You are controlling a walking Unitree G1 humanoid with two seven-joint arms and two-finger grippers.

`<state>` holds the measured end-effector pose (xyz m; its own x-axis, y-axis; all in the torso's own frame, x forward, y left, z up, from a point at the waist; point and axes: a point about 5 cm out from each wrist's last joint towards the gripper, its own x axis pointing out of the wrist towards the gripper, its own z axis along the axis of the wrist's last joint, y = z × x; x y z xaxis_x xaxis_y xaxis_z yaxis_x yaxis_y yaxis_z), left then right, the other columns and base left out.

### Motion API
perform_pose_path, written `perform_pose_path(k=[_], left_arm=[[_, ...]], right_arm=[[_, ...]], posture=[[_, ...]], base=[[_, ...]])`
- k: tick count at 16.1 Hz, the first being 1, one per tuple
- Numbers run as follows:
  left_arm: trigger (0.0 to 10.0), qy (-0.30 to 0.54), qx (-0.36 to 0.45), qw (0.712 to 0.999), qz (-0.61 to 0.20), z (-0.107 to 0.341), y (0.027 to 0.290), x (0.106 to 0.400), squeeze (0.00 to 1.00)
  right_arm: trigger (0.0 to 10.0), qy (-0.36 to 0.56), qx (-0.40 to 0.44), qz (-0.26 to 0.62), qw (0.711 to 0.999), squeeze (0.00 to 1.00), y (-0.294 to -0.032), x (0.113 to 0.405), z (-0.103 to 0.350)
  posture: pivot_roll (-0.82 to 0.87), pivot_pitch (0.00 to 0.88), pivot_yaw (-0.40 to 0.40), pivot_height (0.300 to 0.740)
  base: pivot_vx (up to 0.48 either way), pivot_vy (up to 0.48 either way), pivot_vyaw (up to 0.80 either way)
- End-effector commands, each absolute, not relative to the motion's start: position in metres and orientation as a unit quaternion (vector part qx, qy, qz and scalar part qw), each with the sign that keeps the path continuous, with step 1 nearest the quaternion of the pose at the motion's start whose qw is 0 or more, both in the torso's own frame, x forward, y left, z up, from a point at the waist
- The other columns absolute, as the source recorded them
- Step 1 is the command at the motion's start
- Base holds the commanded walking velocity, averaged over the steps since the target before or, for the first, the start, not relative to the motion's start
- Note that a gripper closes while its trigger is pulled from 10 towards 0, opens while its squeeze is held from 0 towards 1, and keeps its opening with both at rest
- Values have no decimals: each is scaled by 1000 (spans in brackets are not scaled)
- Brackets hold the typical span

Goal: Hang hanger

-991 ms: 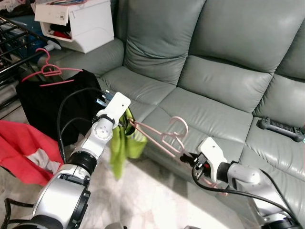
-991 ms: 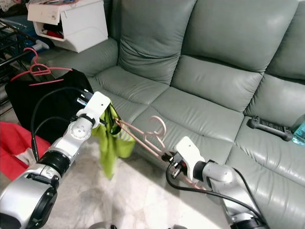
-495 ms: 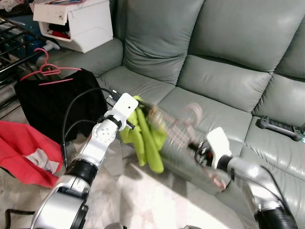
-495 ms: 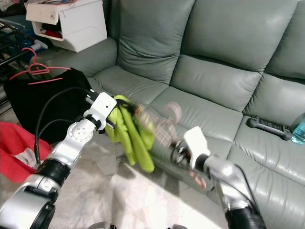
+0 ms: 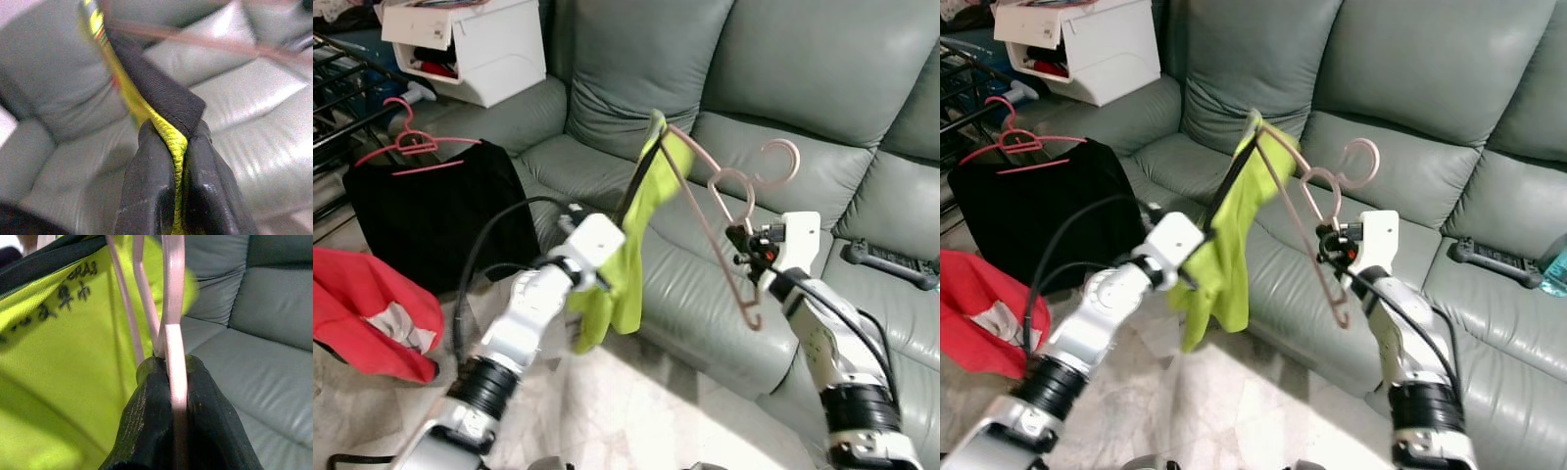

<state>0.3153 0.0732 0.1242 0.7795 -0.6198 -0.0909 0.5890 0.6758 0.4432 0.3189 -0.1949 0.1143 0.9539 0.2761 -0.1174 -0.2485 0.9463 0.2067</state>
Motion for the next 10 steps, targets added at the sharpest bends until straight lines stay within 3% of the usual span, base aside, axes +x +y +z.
perform_pose_path(k=[1,2,4,6,8,9,10], left_arm=[[10000,-53,244,901,-355,127,65,308,0],[10000,-63,251,903,-344,130,61,307,0],[10000,-77,280,903,-316,135,66,317,0],[10000,-99,329,888,-307,140,73,322,0],[10000,-106,355,888,-272,145,83,333,0],[10000,-119,408,870,-250,153,91,344,0],[10000,-122,419,865,-246,154,92,346,0]], right_arm=[[10000,47,131,98,985,0,-204,326,127],[10000,51,166,94,980,0,-201,329,128],[10000,68,121,140,980,0,-194,319,122],[10000,70,209,98,971,0,-204,317,121],[10000,94,117,198,969,0,-193,303,116],[10000,157,-24,264,951,0,-190,286,94],[10000,174,-53,280,943,0,-191,281,89]], posture=[[-69,0,31,740],[-70,0,30,740],[-70,0,28,740],[-76,0,30,740],[-81,0,35,740],[-78,0,33,740],[-78,0,33,740]], base=[[0,0,0],[0,0,0],[0,0,0],[0,0,0],[0,0,0],[0,0,0],[0,0,0]])
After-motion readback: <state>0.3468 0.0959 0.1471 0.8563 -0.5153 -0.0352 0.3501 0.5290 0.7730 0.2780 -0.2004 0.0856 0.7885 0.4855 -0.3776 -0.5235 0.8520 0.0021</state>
